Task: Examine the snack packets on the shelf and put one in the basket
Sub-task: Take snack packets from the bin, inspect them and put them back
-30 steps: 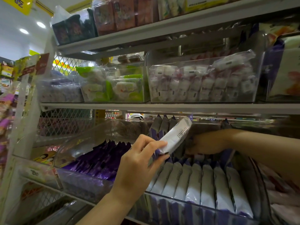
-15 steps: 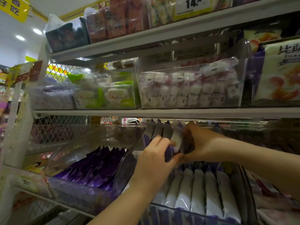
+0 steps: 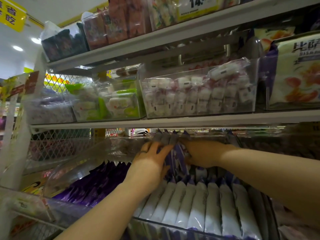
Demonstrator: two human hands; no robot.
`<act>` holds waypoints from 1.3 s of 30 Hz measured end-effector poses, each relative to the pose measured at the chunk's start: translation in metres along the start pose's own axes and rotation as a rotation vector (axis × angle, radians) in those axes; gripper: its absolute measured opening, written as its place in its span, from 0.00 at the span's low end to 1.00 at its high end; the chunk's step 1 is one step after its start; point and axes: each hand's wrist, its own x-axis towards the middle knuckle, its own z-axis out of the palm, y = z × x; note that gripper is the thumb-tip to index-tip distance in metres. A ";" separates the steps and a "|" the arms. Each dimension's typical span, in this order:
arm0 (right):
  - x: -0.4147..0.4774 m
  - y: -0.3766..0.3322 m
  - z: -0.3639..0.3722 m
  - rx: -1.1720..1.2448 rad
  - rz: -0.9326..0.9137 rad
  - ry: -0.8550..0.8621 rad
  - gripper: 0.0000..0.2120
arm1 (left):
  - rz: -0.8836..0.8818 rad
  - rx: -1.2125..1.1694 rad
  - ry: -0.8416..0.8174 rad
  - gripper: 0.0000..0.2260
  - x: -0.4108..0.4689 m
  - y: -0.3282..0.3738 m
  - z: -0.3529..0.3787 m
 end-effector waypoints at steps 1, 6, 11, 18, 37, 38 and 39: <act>0.002 0.000 0.002 -0.027 0.004 -0.007 0.31 | -0.004 0.021 -0.023 0.26 0.001 -0.003 0.003; 0.003 0.009 -0.015 0.008 0.004 -0.174 0.51 | -0.012 0.086 -0.192 0.31 0.021 -0.010 0.004; 0.008 0.005 -0.010 -0.080 0.033 -0.207 0.49 | -0.075 0.002 -0.361 0.33 0.046 -0.014 0.000; 0.010 -0.004 -0.017 -0.090 0.022 -0.187 0.30 | -0.036 0.000 -0.310 0.29 0.043 -0.021 -0.002; -0.076 0.047 -0.044 -0.147 0.083 -0.207 0.13 | 0.431 0.158 0.016 0.13 0.028 0.077 -0.013; -0.075 0.049 -0.044 -0.147 0.094 -0.198 0.11 | 0.374 0.165 -0.107 0.15 0.032 0.077 -0.009; -0.074 0.051 -0.043 -0.153 0.102 -0.185 0.10 | 0.318 0.178 -0.221 0.16 0.035 0.074 -0.003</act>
